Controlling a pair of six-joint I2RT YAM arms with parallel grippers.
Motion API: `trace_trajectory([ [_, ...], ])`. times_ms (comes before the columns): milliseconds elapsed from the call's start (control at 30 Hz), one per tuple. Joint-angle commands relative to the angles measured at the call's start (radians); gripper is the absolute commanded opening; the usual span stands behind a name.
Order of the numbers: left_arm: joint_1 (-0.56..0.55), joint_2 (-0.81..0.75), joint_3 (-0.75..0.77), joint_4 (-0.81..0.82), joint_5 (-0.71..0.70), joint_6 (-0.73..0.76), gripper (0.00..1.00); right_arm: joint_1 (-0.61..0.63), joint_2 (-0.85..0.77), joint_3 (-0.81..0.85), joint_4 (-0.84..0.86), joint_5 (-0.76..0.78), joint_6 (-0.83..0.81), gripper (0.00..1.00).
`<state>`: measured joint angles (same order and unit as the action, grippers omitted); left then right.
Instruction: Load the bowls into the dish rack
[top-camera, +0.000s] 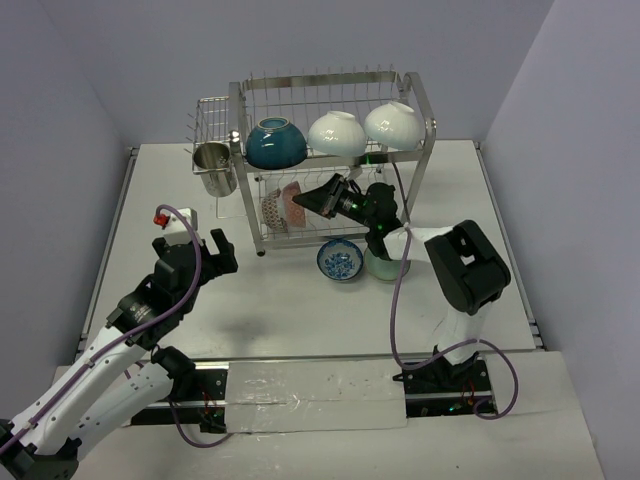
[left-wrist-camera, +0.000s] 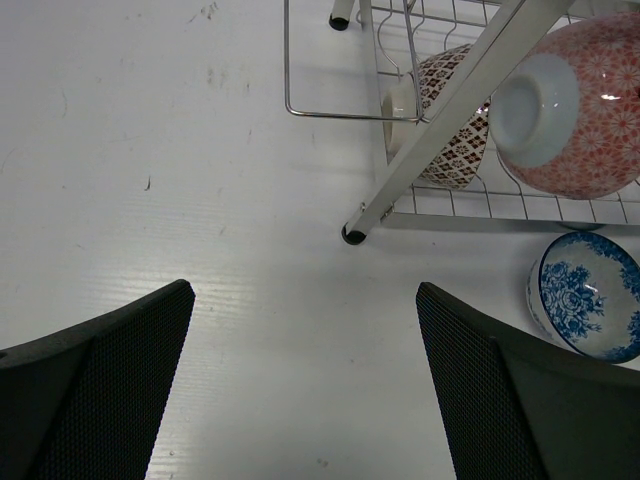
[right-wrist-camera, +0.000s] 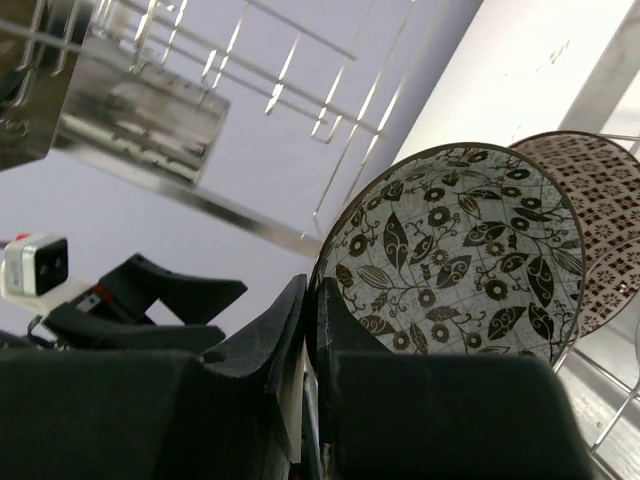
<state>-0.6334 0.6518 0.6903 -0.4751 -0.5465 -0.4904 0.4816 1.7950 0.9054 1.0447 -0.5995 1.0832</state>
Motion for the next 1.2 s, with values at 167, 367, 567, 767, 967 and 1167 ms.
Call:
trace_trajectory([
  [167,0.005,-0.003,0.011,0.024,-0.003,0.001,0.99,-0.024,0.052,-0.003,0.242,0.125,0.063,0.00],
  [367,0.005,0.000,0.009,0.024,-0.003,0.003,0.99,-0.024,0.110,-0.008,0.340,0.155,0.129,0.00],
  [567,0.005,0.000,0.009,0.024,-0.003,0.001,0.99,-0.024,0.147,-0.014,0.403,0.178,0.156,0.00],
  [767,0.005,0.000,0.009,0.024,0.000,0.003,0.99,-0.024,0.236,0.009,0.495,0.164,0.216,0.00],
  [967,0.005,0.002,0.008,0.024,-0.001,0.001,0.99,-0.023,0.309,0.035,0.598,0.159,0.284,0.00],
  [1167,0.008,0.006,0.009,0.023,-0.001,-0.002,0.99,-0.023,0.310,0.070,0.620,0.139,0.293,0.00],
])
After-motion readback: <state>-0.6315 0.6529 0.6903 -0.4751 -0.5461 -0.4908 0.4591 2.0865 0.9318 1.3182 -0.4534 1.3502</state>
